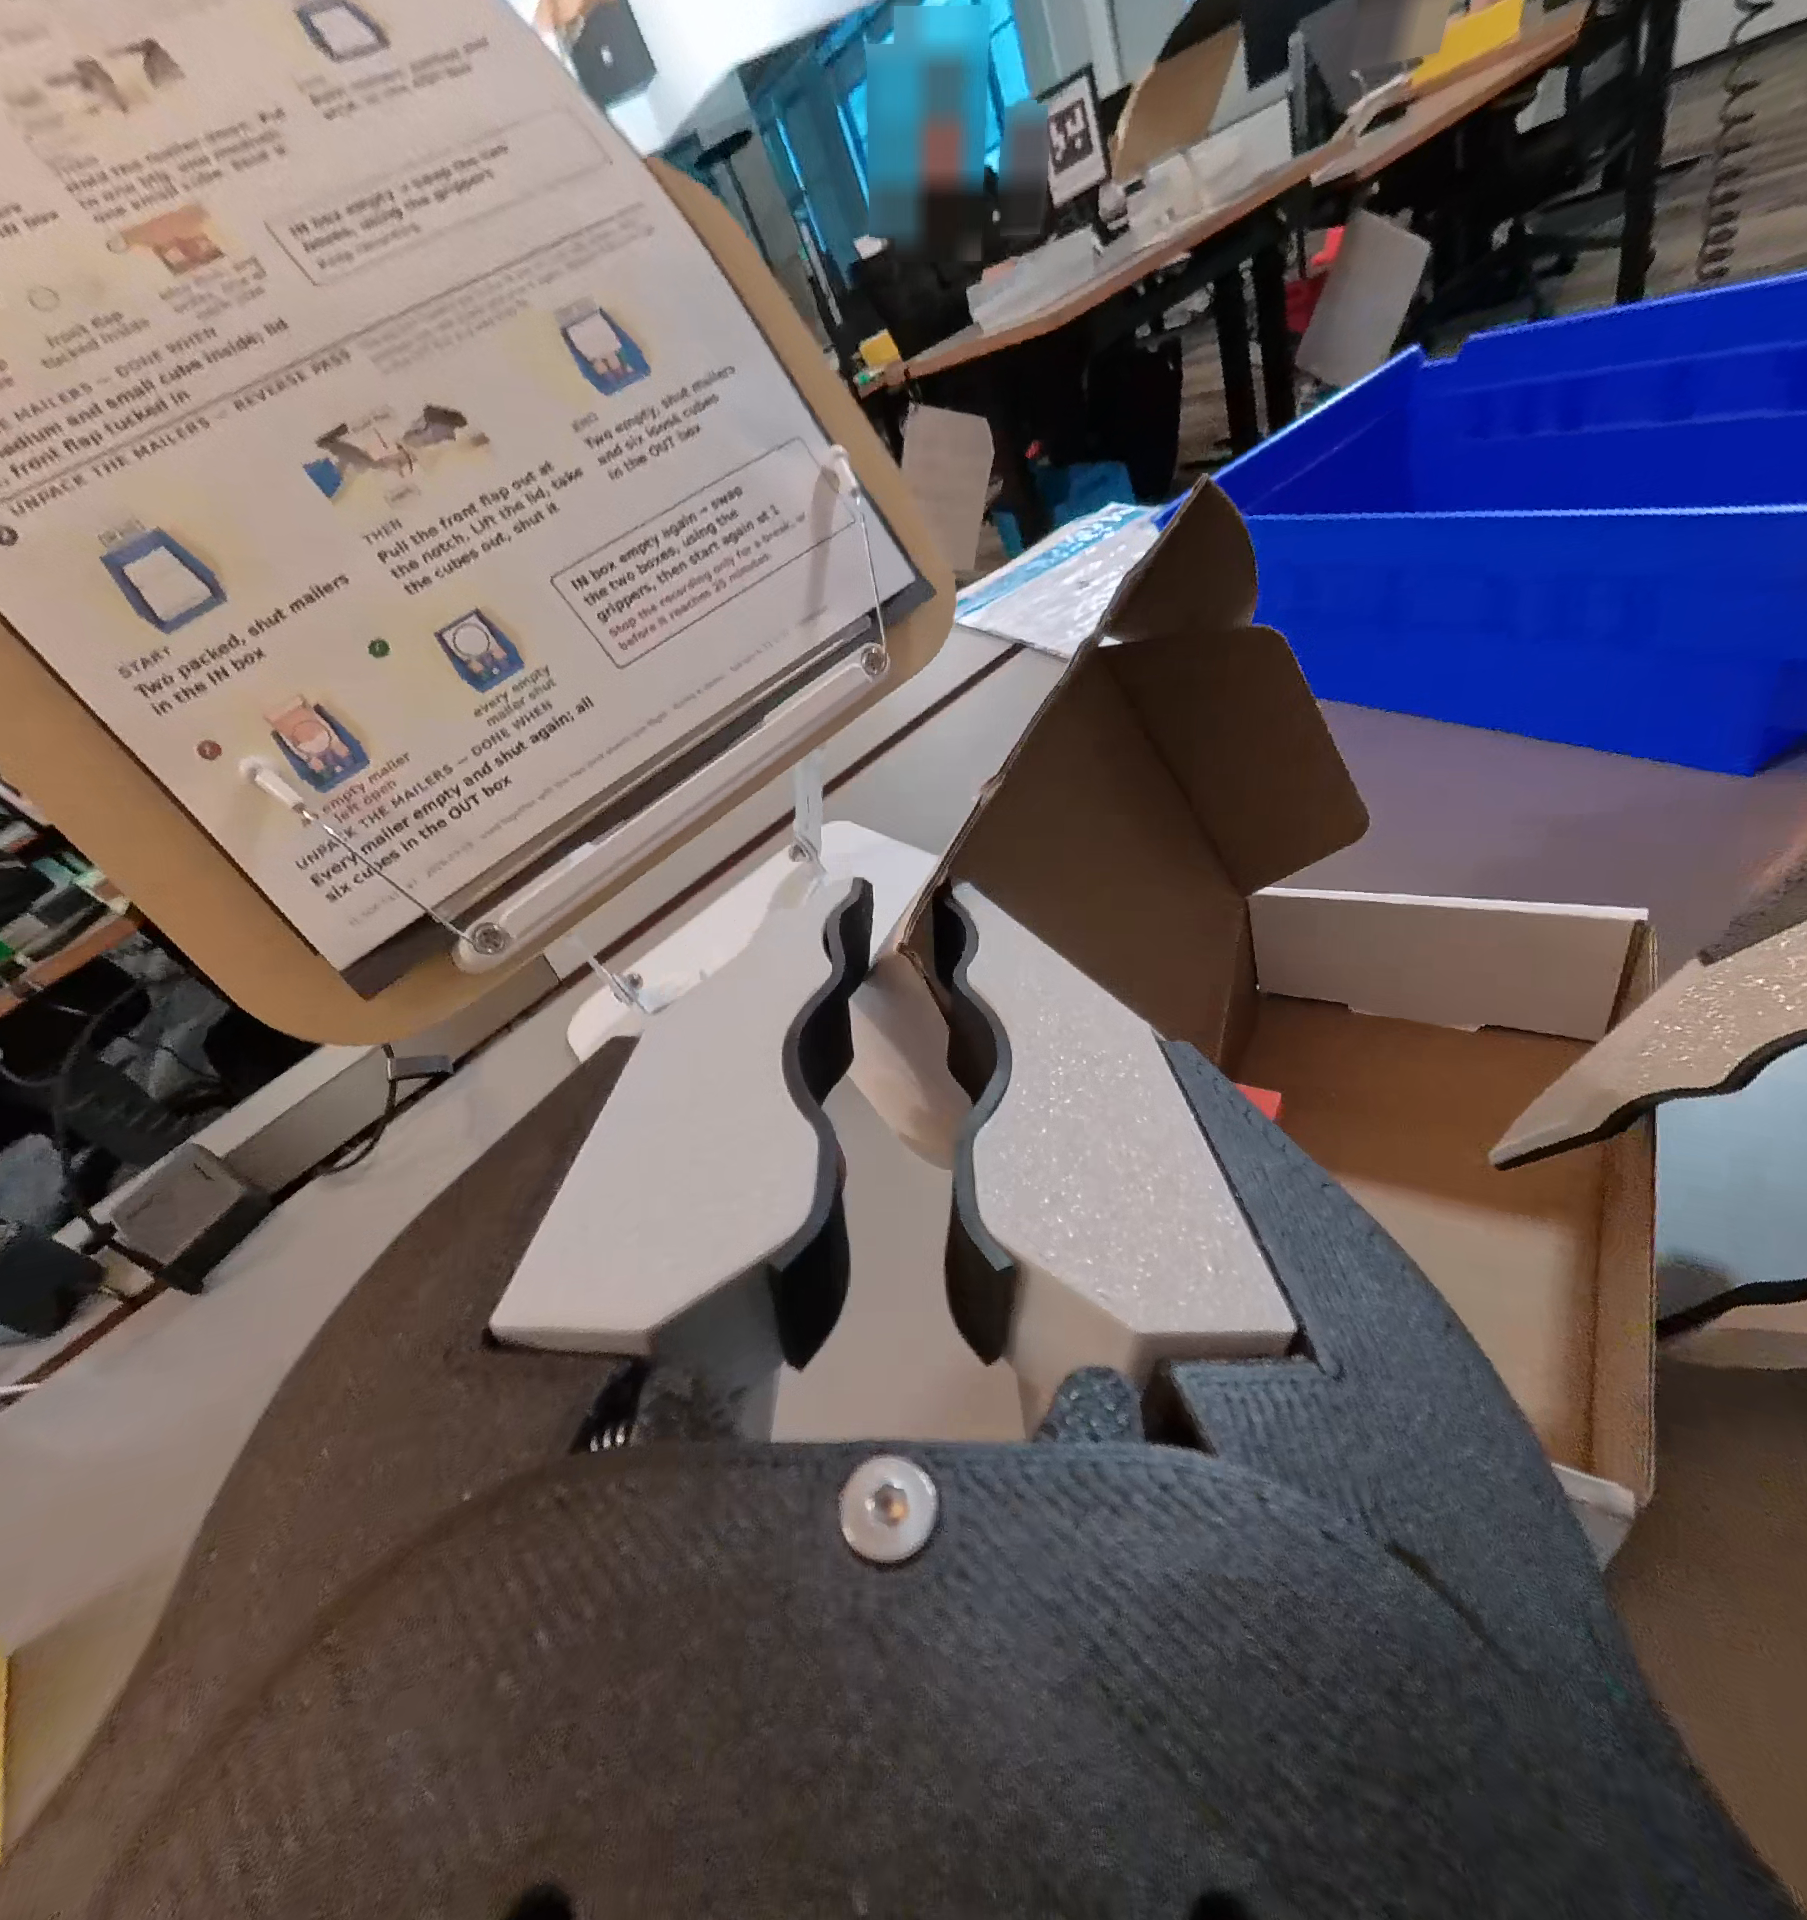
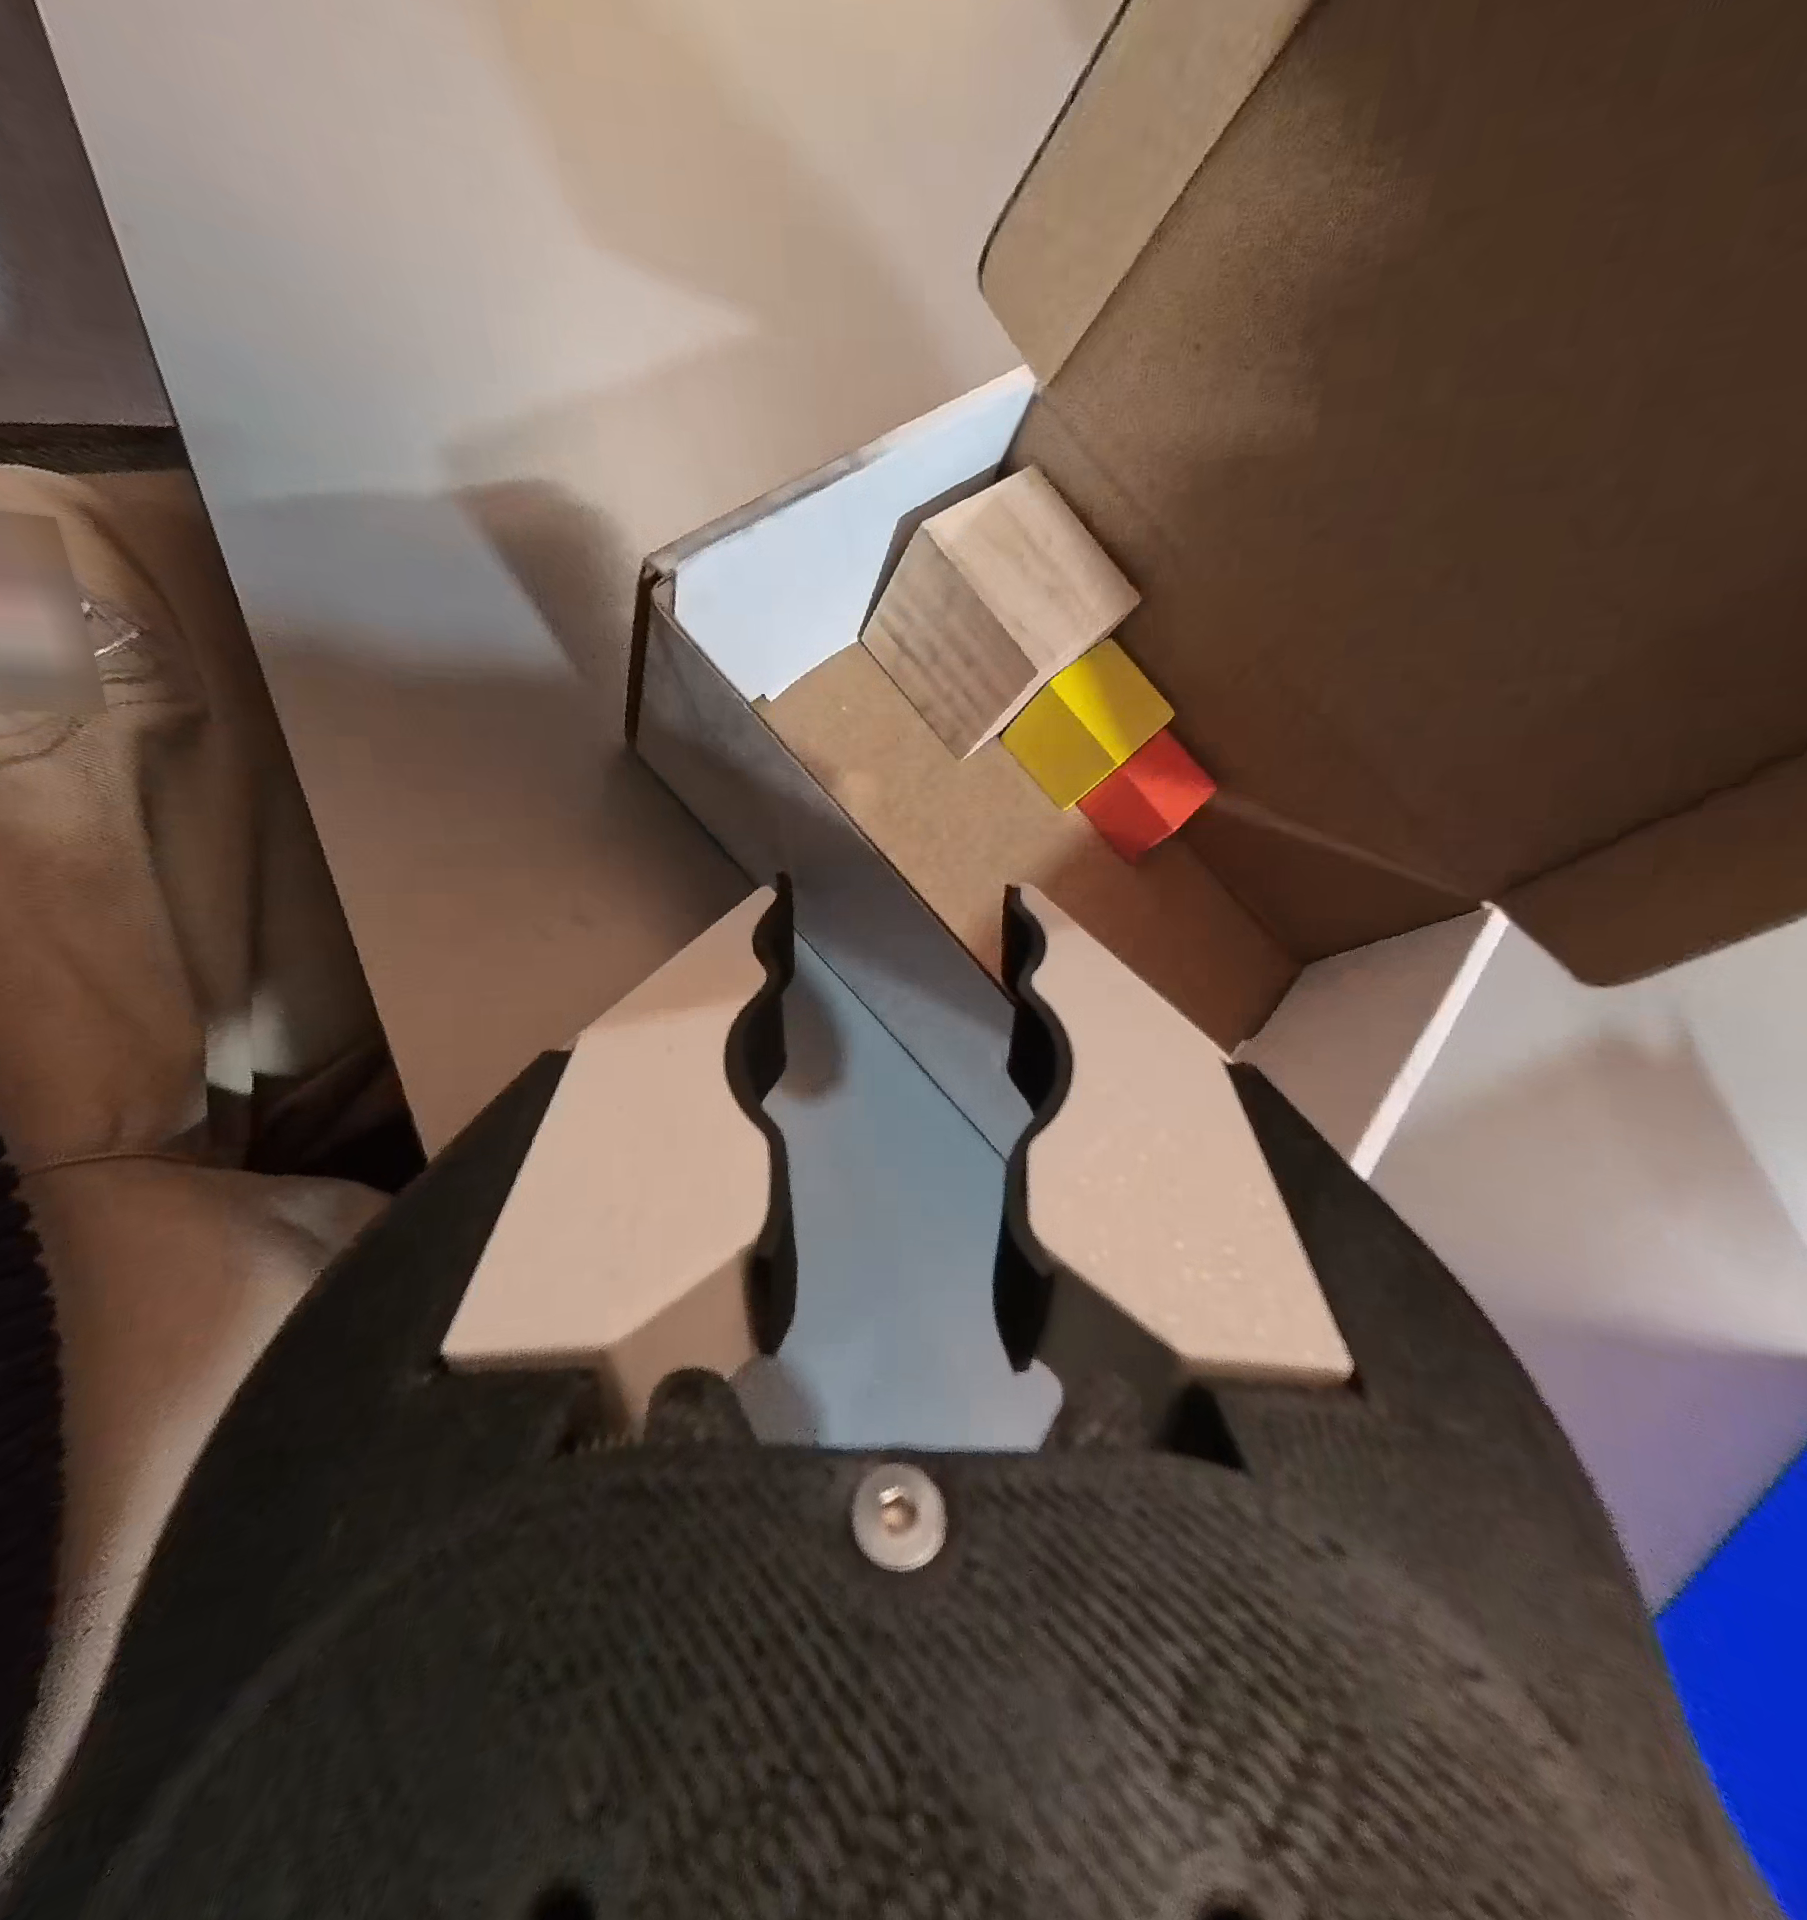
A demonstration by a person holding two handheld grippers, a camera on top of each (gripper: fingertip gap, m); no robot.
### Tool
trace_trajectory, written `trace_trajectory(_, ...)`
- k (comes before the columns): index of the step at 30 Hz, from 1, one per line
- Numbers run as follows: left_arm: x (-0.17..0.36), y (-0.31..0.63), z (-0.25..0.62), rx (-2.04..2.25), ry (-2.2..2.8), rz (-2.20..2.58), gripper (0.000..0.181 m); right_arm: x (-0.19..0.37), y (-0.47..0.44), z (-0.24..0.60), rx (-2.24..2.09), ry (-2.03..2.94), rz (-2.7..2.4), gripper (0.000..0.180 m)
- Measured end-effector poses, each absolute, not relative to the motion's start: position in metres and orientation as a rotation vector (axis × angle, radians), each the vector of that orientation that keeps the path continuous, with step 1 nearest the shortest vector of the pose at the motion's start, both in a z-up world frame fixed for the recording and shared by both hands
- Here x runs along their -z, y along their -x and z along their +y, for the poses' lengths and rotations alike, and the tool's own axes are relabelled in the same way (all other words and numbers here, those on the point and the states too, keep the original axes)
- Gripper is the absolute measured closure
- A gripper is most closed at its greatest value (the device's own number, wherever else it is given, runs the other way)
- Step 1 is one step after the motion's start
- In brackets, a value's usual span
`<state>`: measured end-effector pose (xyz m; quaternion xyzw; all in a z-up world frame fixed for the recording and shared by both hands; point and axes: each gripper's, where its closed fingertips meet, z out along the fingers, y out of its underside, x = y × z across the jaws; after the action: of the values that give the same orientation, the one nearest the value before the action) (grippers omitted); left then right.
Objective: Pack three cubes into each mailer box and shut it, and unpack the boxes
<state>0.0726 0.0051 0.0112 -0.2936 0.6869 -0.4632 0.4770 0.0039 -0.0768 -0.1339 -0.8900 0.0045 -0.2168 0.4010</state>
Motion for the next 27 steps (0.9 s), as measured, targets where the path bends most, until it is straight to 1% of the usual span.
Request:
trace_trajectory(6, -0.010, -0.077, 0.013, 1.230, 0.898, 1.732, 0.173, 0.134, 0.000, -0.076, 0.512, 2.246, 0.001, 0.142)
trace_trajectory(9, -0.008, -0.078, 0.017, 1.187, 0.933, 1.793, 0.173, 0.133, 0.003, -0.075, 0.460, 2.236, 0.012, 0.143)
trace_trajectory(14, 0.012, -0.094, 0.035, 1.228, 1.094, 1.786, 0.171, 0.132, 0.008, -0.074, 0.408, 2.229, -0.001, 0.144)
trace_trajectory(17, 0.035, -0.102, 0.046, 1.275, 1.249, 1.738, 0.164, 0.132, 0.009, -0.074, 0.397, 2.231, -0.005, 0.144)
trace_trajectory(19, 0.036, -0.100, 0.047, 1.335, 1.300, 1.691, 0.160, 0.132, 0.010, -0.074, 0.398, 2.232, -0.013, 0.143)
trace_trajectory(22, 0.031, -0.093, 0.044, 1.433, 1.307, 1.667, 0.144, 0.130, 0.011, -0.075, 0.390, 2.225, -0.021, 0.140)
trace_trajectory(23, 0.028, -0.090, 0.042, 1.488, 1.291, 1.657, 0.141, 0.128, 0.011, -0.076, 0.381, 2.217, -0.019, 0.139)
trace_trajectory(27, 0.025, -0.082, 0.044, 1.658, 1.301, 1.560, 0.140, 0.109, 0.013, -0.079, 0.301, 2.154, 0.008, 0.135)
